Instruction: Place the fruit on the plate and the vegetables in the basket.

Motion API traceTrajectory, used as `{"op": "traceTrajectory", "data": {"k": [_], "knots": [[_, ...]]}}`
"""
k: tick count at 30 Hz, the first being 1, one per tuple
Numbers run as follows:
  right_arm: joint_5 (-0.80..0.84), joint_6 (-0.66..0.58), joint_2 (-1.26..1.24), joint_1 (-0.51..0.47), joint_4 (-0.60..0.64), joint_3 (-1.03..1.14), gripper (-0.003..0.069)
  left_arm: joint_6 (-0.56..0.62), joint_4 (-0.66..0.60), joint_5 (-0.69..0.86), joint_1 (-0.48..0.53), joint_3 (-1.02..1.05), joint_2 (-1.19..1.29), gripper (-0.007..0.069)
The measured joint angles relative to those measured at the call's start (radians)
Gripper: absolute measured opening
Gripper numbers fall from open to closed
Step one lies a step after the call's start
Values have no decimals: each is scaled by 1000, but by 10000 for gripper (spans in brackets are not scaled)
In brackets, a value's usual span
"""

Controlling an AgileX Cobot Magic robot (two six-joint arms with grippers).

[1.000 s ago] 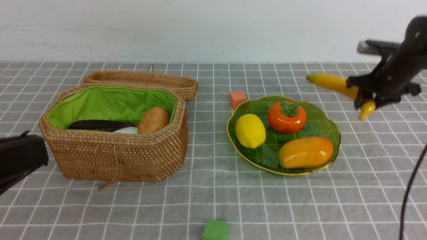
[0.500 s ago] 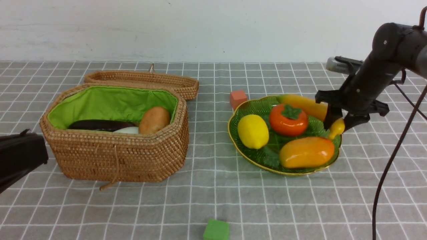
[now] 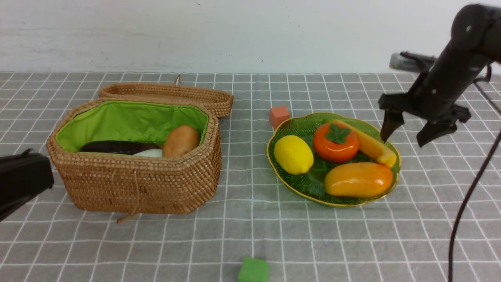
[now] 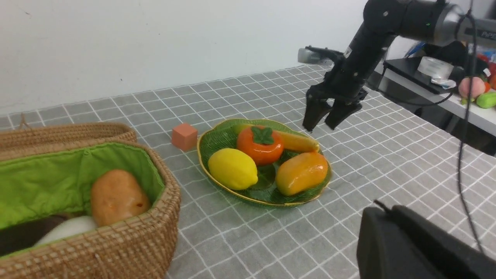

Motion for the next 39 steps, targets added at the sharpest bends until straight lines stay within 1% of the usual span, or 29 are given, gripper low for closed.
{"op": "traceTrajectory", "data": {"k": [2,3,4,6,7,8,11,14,15,17,20,22,24,26,27,28,29,30,32,33,34,35,39], "knots": [[11,-15,-103,0,12,10,524,-19,72,0,0,0,0,8],[11,-24,-143,0,18,25,491,-40,91,0,0,0,-3,8],[11,-35,-210,0,25,51,442,-62,105,0,0,5,-9,8],[11,-47,-322,1,38,125,343,-99,124,0,0,33,-43,8],[12,-56,-416,1,40,204,251,-127,130,0,0,71,-79,8],[12,-57,-431,1,40,216,239,-131,131,0,0,78,-92,8],[19,-71,-651,1,41,429,95,-186,139,-8,0,183,-203,8],[14,-81,-884,1,31,660,11,-251,153,-65,0,305,-317,12],[14,-81,-899,1,31,675,8,-251,153,-65,0,305,-322,12],[3,-81,-1103,1,21,877,-4,-302,163,-119,0,383,-383,15],[-7,-75,-1358,1,15,1063,-4,-332,166,-143,0,430,-419,19],[-26,-54,-1481,1,12,1144,-4,-336,167,-145,0,446,-421,20],[-44,-43,-1541,1,8,1178,-4,-337,167,-147,0,458,-421,20],[-119,-7,-1666,1,3,1251,-4,-339,167,-148,0,479,-421,22],[-126,-3,-1684,1,3,1256,-4,-339,167,-148,0,481,-421,22],[-157,14,-1716,1,3,1280,-3,-339,167,-148,0,488,-421,23],[-253,47,-1774,1,3,1340,-1,-339,168,-148,0,500,-421,26],[-298,59,-1795,1,4,1364,0,-339,168,-146,0,504,-421,27],[-417,90,-1818,1,13,1416,3,-339,168,-143,0,509,-421,29],[-445,93,-1820,1,16,1427,3,-339,168,-143,0,509,-421,29],[-537,112,-1828,1,23,1465,8,-339,168,-137,0,512,-421,29],[-595,122,-1828,1,27,1494,11,-339,169,-134,0,512,-421,31],[-723,130,-1829,1,30,1564,18,-339,169,-113,0,512,-421,36]]}}
